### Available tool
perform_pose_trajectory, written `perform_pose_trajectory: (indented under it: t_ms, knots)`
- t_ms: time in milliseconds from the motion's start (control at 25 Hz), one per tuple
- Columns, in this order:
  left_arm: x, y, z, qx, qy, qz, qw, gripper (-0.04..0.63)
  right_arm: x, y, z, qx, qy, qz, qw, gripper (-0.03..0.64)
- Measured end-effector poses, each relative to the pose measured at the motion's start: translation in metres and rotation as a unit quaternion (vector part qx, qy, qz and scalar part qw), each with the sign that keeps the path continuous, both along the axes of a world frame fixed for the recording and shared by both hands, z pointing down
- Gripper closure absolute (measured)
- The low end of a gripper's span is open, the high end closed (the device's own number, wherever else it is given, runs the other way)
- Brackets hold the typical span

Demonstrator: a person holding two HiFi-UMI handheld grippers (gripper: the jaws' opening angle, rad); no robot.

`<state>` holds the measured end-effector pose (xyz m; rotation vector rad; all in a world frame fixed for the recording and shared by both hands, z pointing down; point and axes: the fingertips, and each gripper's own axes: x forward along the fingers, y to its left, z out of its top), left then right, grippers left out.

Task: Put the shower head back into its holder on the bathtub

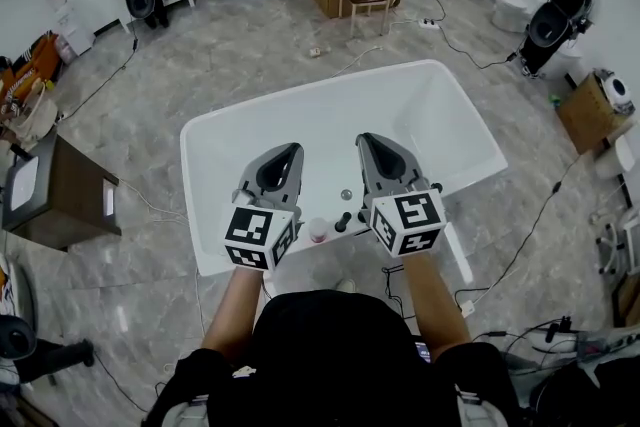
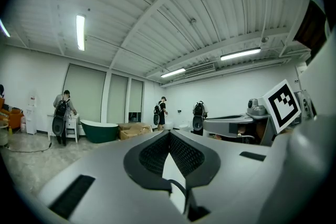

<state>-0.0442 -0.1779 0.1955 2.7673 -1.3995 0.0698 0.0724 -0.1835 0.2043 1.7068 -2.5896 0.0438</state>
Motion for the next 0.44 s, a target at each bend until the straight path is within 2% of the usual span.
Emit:
perform_pose_trajectory:
  t_ms: [440]
  knots:
    - [0.0013, -0.0057, 0.0015, -0.002, 0.003, 0.002, 1.0, 0.581, 0.0022, -0.003, 0.0038, -0.005, 0.002, 0.001, 1.0, 0.594]
